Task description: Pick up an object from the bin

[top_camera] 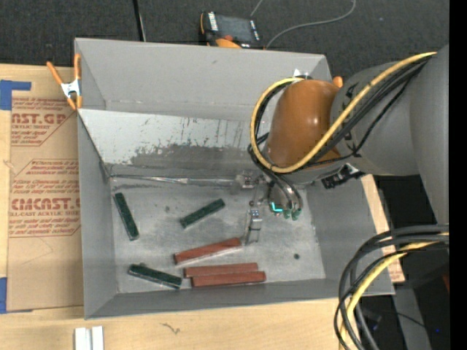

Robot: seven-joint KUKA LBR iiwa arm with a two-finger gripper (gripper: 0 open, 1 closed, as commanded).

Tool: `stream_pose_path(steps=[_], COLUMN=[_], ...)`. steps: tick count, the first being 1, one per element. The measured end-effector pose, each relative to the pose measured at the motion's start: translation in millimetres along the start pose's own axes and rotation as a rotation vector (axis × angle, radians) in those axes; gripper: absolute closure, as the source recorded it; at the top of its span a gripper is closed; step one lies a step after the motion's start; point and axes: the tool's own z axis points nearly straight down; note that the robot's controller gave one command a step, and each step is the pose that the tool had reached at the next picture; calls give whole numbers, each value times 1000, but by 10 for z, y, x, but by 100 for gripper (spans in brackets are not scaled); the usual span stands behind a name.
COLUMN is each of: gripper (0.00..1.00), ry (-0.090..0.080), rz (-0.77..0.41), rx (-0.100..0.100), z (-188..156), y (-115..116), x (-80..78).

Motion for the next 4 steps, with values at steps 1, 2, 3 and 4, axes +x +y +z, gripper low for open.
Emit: stream_pose_path(steps=[1,2,3,4], gripper=[0,0,0,0], ry=[-13,-6,-4,-1], rz=[-101,-56,123,204], rx=[0,-1,0,0], z=[560,251,269,573], y=[376,503,381,366], x=[285,577,697,737])
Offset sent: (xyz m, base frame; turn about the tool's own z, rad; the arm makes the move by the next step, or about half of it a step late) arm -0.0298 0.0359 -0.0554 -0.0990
